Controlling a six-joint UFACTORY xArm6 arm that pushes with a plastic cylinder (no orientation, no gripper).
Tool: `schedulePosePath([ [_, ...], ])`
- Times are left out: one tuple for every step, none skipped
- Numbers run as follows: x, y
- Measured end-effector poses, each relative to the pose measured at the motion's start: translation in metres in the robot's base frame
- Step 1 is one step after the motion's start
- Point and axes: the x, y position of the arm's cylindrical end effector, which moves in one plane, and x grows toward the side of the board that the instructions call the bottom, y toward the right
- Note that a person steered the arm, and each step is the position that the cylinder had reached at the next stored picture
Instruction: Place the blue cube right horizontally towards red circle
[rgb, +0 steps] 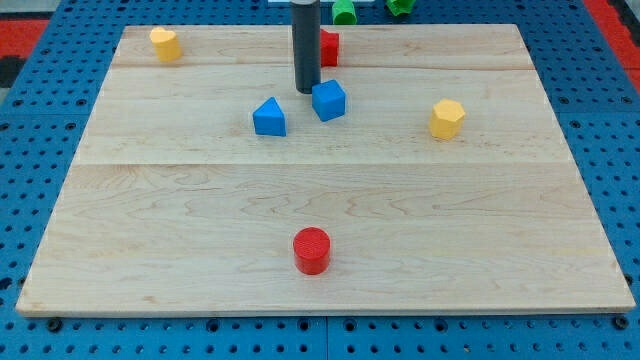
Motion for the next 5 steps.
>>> schedulePosePath([
  [0.001,0.001],
  [0.001,0.0],
  [0.006,-0.008],
  [0.025,-0.009],
  [-0.011,-0.009],
])
